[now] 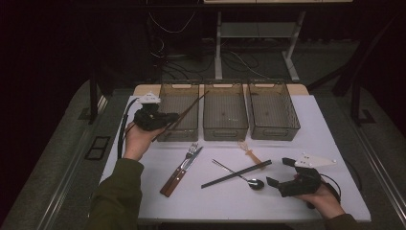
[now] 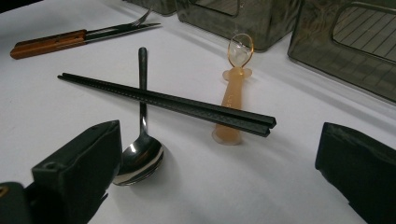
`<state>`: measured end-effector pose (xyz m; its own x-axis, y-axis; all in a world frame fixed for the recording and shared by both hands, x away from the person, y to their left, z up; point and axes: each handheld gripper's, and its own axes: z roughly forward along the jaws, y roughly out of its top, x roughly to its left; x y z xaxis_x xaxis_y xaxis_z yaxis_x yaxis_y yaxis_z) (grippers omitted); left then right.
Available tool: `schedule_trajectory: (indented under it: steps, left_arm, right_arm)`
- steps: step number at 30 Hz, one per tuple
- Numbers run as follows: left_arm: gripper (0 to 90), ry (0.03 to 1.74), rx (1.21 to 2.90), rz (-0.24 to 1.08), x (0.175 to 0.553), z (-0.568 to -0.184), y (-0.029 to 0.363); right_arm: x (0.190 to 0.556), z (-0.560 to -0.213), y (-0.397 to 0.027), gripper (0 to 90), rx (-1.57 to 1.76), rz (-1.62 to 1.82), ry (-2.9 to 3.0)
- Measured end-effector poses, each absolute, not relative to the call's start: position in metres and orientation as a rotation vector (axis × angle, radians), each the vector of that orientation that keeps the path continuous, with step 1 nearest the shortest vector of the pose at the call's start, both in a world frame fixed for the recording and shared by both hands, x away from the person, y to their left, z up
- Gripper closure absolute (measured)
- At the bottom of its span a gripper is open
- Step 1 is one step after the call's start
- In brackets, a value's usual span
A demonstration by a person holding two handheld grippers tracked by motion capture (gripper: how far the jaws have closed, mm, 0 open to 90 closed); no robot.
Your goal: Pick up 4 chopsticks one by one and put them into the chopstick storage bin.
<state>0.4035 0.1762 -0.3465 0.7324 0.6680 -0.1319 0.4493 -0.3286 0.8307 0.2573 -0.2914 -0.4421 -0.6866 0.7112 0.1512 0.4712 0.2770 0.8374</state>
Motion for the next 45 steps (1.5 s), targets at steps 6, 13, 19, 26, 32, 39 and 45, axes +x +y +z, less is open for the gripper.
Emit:
schedule_trajectory:
  steps: [6,13,19,26,32,39,45]
  left_arm:
    - [84.8,0.897,1.993,0.346,0.422,-0.344,0.173]
    - [84.8,0.971,2.014,0.408,0.448,-0.348,0.173]
    - [84.8,1.048,1.981,0.414,0.464,-0.357,0.172]
    - [84.8,1.103,2.038,0.441,0.474,-0.372,0.17]
    - [84.8,1.133,2.026,0.429,0.479,-0.378,0.171]
    - [84.8,1.182,2.072,0.418,0.482,-0.387,0.167]
    - [83.9,1.213,2.084,0.427,0.482,-0.387,0.166]
  right_arm:
    - [0.258,-0.442,-0.292,0.9,1.091,1.37,2.291]
    - [0.257,-0.442,-0.292,0.9,1.086,1.379,2.286]
    - [0.257,-0.441,-0.292,0.9,1.091,1.387,2.285]
    - [0.257,-0.441,-0.293,0.9,1.087,1.397,2.277]
    - [0.257,-0.44,-0.293,0.9,1.084,1.401,2.278]
    - [0.257,-0.44,-0.293,0.9,1.084,1.401,2.28]
    - [0.257,-0.441,-0.292,0.9,1.089,1.4,2.283]
